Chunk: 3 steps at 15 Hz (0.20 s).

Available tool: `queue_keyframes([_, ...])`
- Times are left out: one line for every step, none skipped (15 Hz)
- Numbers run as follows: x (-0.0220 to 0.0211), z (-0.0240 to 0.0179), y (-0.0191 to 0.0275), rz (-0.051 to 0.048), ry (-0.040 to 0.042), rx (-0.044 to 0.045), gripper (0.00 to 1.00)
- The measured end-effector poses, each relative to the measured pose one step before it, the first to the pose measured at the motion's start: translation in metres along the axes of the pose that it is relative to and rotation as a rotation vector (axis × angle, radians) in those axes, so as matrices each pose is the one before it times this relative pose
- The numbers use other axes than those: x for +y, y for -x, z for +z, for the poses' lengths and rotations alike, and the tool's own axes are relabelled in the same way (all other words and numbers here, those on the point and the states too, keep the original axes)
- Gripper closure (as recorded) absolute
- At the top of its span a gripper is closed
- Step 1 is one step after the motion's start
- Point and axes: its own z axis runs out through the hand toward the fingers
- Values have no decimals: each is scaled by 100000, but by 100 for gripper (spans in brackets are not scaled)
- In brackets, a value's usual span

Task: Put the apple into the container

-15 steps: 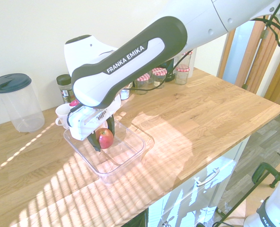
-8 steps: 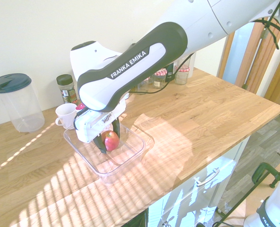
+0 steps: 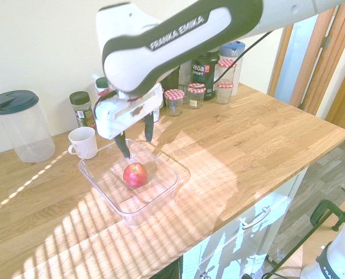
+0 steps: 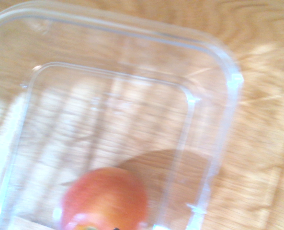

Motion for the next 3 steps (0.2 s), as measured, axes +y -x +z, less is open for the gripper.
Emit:
queue_keyframes([2591,-996,-1774,4919,1102,450,0])
queue_keyframes([2797,-72,-1787,5864,1162,-197,0])
queue_keyframes([2954,807,-1638,5648,1626,-1138,0])
